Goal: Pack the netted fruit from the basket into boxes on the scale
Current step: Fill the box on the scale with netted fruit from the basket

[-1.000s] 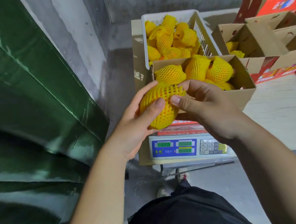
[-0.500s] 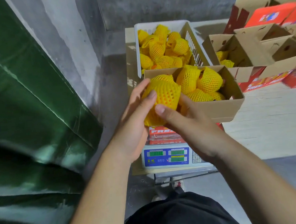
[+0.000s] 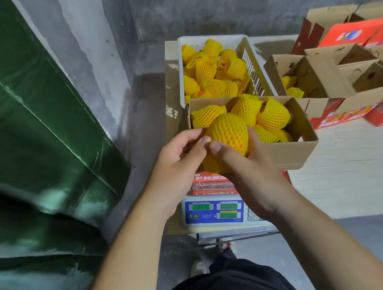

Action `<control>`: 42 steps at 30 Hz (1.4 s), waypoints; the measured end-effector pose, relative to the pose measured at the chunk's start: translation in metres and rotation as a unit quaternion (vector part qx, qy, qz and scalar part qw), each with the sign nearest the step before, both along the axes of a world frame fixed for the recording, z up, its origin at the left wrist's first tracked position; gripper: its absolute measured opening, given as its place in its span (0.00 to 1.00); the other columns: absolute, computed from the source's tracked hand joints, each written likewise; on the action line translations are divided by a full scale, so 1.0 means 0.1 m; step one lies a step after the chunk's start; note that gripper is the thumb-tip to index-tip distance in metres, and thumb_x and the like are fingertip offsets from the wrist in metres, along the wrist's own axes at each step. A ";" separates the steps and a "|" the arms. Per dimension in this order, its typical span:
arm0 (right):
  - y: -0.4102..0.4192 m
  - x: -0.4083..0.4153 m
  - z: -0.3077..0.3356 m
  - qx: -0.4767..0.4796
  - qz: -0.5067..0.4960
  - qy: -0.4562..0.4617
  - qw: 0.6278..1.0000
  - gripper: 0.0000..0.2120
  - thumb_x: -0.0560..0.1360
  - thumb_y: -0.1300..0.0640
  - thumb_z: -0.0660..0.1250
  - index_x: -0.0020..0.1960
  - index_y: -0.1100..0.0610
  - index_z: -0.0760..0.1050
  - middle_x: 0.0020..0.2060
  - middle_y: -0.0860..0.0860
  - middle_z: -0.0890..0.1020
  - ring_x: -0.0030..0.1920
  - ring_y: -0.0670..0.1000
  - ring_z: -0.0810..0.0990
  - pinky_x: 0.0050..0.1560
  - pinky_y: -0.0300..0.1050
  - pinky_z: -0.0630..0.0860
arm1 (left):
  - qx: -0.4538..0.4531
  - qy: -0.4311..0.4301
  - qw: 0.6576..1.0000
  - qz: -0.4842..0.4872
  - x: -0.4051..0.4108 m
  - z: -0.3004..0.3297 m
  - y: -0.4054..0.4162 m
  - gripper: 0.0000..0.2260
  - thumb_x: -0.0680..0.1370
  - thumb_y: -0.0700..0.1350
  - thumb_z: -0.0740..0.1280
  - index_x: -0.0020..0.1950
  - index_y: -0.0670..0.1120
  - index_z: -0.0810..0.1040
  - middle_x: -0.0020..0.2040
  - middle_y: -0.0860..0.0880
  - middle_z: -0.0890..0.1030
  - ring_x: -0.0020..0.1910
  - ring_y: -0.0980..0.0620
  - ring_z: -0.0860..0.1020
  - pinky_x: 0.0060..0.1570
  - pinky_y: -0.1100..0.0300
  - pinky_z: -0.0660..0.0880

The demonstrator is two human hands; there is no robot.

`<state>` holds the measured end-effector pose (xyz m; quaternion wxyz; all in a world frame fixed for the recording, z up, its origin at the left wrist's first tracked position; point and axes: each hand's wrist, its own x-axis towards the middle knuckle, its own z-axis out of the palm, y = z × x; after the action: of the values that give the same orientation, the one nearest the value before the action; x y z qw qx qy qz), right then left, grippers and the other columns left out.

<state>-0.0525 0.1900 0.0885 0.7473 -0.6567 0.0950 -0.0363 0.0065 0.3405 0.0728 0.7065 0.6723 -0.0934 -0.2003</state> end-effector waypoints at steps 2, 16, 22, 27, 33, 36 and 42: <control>-0.05 0.02 0.02 -0.048 -0.008 -0.016 0.999 0.23 0.71 0.43 0.77 0.62 0.32 0.71 0.55 0.40 0.82 0.58 0.47 0.84 0.56 0.48 0.83 | -0.008 0.004 1.000 0.020 0.03 -0.03 0.05 0.14 0.77 0.56 0.70 0.62 0.59 0.83 0.59 0.54 0.86 0.60 0.51 0.84 0.58 0.47 0.83; -0.68 0.28 0.04 -0.540 -0.024 -0.023 0.841 0.22 0.80 0.45 0.69 0.72 0.49 0.75 0.72 0.51 0.77 0.70 0.56 0.76 0.66 0.50 0.70 | 0.092 -0.058 0.993 0.040 0.06 -0.04 0.08 0.09 0.83 0.51 0.65 0.60 0.63 0.81 0.56 0.64 0.84 0.57 0.61 0.82 0.48 0.65 0.78; -0.49 0.14 0.08 -0.500 0.002 -0.042 0.865 0.15 0.82 0.51 0.68 0.68 0.51 0.78 0.65 0.47 0.81 0.61 0.44 0.77 0.52 0.28 0.71 | 0.102 -0.070 0.992 0.039 0.04 0.01 0.09 0.09 0.84 0.50 0.66 0.61 0.61 0.80 0.57 0.62 0.84 0.56 0.60 0.82 0.38 0.73 0.77; -0.36 0.05 0.11 -0.497 0.092 -0.042 0.862 0.17 0.83 0.49 0.66 0.71 0.51 0.76 0.66 0.46 0.81 0.65 0.47 0.78 0.64 0.53 0.78 | 0.122 -0.108 0.986 0.026 0.01 0.03 0.10 0.09 0.85 0.49 0.65 0.63 0.59 0.80 0.57 0.62 0.83 0.57 0.65 0.80 0.53 0.66 0.76; -0.30 0.01 0.13 -0.485 0.101 -0.039 0.868 0.17 0.83 0.48 0.66 0.71 0.49 0.76 0.66 0.43 0.80 0.64 0.46 0.79 0.62 0.56 0.80 | 0.130 -0.126 0.983 0.026 -0.04 0.01 0.16 0.09 0.85 0.49 0.65 0.64 0.57 0.81 0.55 0.62 0.83 0.56 0.70 0.78 0.46 0.77 0.74; -0.28 0.00 0.11 -0.473 0.101 -0.044 0.874 0.15 0.83 0.48 0.66 0.69 0.47 0.76 0.64 0.41 0.81 0.63 0.44 0.79 0.63 0.55 0.80 | 0.122 -0.122 0.984 0.029 -0.06 -0.01 0.19 0.09 0.85 0.49 0.66 0.64 0.56 0.81 0.55 0.62 0.83 0.56 0.70 0.78 0.41 0.79 0.72; -0.26 -0.01 0.05 -0.459 0.101 -0.051 0.881 0.14 0.83 0.49 0.66 0.68 0.47 0.77 0.62 0.41 0.82 0.62 0.43 0.80 0.61 0.54 0.81 | 0.126 -0.116 0.985 0.023 -0.07 -0.05 0.23 0.09 0.85 0.50 0.65 0.64 0.56 0.80 0.58 0.61 0.82 0.58 0.70 0.77 0.39 0.79 0.72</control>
<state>-0.0538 0.1638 0.0937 0.3654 -0.9295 -0.0375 -0.0339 -0.0007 0.3632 0.0674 0.6053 0.7764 -0.1329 -0.1148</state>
